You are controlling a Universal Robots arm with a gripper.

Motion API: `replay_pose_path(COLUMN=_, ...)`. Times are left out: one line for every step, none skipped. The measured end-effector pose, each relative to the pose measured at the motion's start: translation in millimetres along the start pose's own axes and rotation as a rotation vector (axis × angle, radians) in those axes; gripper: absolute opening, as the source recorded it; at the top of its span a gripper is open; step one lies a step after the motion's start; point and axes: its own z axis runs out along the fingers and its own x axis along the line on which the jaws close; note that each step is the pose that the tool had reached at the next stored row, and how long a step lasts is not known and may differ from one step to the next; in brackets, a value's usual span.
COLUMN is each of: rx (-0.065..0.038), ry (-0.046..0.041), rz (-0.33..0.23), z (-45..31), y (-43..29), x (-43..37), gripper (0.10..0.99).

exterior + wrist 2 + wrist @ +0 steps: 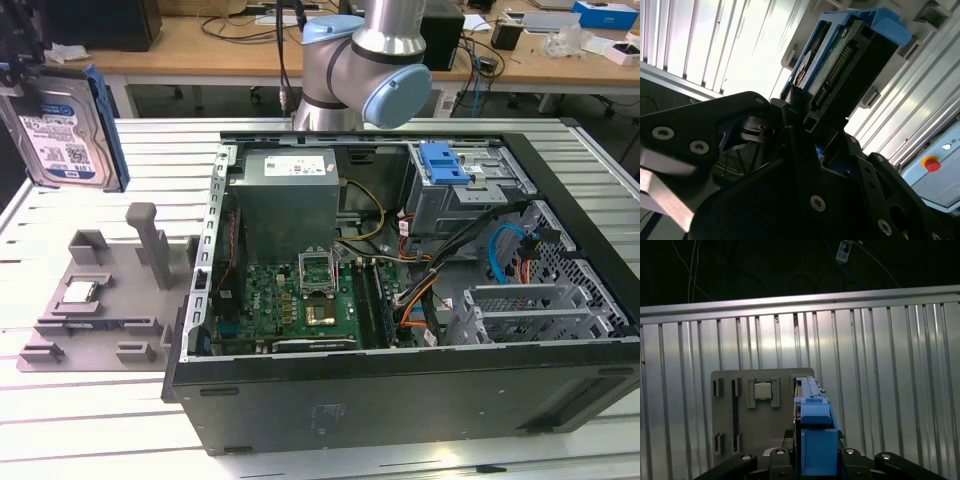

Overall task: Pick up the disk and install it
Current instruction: 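Pick up the disk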

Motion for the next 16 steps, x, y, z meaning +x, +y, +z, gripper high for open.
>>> replay_pose_path(rx=0.0, ry=0.0, rz=0.0, z=-3.4, y=0.1, x=-0.1, gripper=0.365)
replay_pose_path(rx=0.0, ry=-0.0001, rz=0.0, z=-6.1, y=0.3, x=-0.2, gripper=0.365)
replay_pose_path(rx=0.0, ry=0.0, rz=0.0, z=-9.7, y=0.4, x=-0.3, gripper=0.365)
replay_pose_path(rx=0.0, ry=-0.0001, rz=0.0, z=-11.6, y=0.5, x=-0.3, gripper=0.365)
replay_pose_path(rx=0.0, ry=0.0001, rz=0.0, z=-13.1, y=0.6, x=-0.4, gripper=0.365)
replay_pose_path(rx=0.0, ry=0.0, rz=0.0, z=-15.1, y=0.7, x=-0.5, gripper=0.365)
replay_pose_path(rx=0.0, ry=-0.0001, rz=0.0, z=-16.7, y=0.7, x=-0.5, gripper=0.365)
replay_pose_path(rx=0.0, ry=0.0, rz=0.0, z=-18.5, y=0.9, x=-0.6, gripper=0.365)
replay_pose_path(rx=0.0, ry=-0.0001, rz=0.0, z=-20.2, y=0.9, x=-0.6, gripper=0.365)
replay_pose_path(rx=0.0, ry=0.0, rz=0.0, z=-21.8, y=1.0, x=-0.7, gripper=0.365)
replay_pose_path(rx=0.0, ry=-0.0001, rz=0.0, z=-23.4, y=1.1, x=-0.7, gripper=0.365)
replay_pose_path(rx=0.0, ry=0.0, rz=0.0, z=-24.9, y=1.2, x=-0.7, gripper=0.365)
replay_pose_path(rx=0.0, ry=-0.0001, rz=0.0, z=-26.4, y=1.2, x=-0.8, gripper=0.365)
replay_pose_path(rx=0.0, ry=-0.0001, rz=0.0, z=-28.3, y=1.3, x=-0.9, gripper=0.365)
replay_pose_path(rx=0.0, ry=0.0, rz=0.0, z=-29.7, y=1.4, x=-0.9, gripper=0.365)
replay_pose_path(rx=0.0, ry=0.0, rz=0.0, z=-31.9, y=1.5, x=-1.0, gripper=0.365)
